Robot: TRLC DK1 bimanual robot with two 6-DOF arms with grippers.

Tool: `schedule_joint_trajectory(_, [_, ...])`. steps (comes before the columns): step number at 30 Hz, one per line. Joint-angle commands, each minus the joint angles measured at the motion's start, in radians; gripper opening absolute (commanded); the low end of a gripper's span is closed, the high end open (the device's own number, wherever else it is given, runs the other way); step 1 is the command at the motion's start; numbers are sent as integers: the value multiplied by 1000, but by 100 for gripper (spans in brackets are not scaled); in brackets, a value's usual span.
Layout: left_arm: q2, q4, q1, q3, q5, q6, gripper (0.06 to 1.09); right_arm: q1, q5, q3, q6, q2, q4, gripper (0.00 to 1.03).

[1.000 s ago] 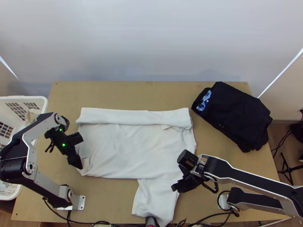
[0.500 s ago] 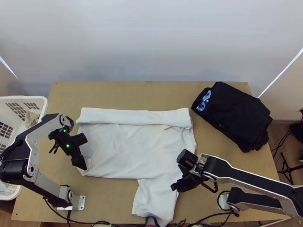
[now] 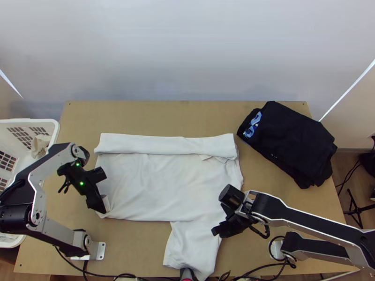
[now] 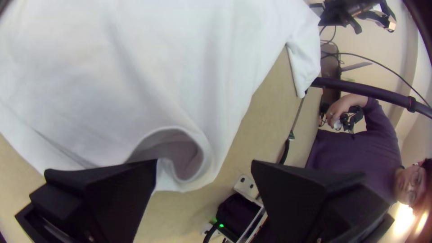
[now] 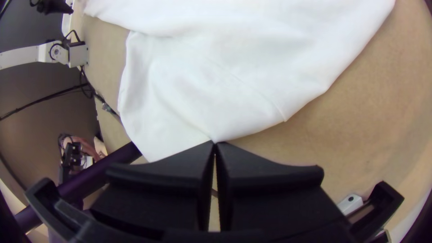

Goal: Fold the t-shirt

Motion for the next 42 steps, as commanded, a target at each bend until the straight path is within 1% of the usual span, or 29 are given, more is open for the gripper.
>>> schedule_joint_trajectory(1, [-21,-3,66,51,-12,6,104,-2,0,-6,-2,0,0,3])
schedule_joint_trajectory(7, [-34,-23,109,58,-47,32,104,-2,2,-4,-4,-3,0,3])
schedule_joint_trajectory(13, [-46,-26,109,37,-52,40,104,-2,2,-3,-7,-4,0,3])
schedule_joint_trajectory(24, [-28,49,79,28,-32,32,104,-2,0,-14,-4,-17,-2,3])
schedule_joint_trajectory(29, [-28,81,57,-8,-32,26,103,-2,0,-12,-4,-17,0,3])
schedule_joint_trajectory(30, [-26,90,59,-12,-34,20,101,-2,0,-12,-4,-17,0,3])
schedule_joint_trajectory(32, [-21,90,66,-17,-40,20,91,-2,0,-14,-4,-18,-2,3])
schedule_joint_trajectory(33, [-20,86,69,-18,-41,21,80,-2,0,-15,-4,-20,-2,3])
schedule_joint_trajectory(34, [-18,82,71,-21,-47,21,66,-2,0,-17,-4,-21,-2,3])
schedule_joint_trajectory(36, [-14,82,77,-20,-49,20,45,-2,0,-18,-4,-21,-2,3])
schedule_joint_trajectory(37, [-15,81,77,-20,-49,20,41,-2,0,-18,-4,-21,0,3])
schedule_joint_trajectory(42, [-18,67,85,-9,-49,26,41,-2,2,-15,-6,-21,0,3])
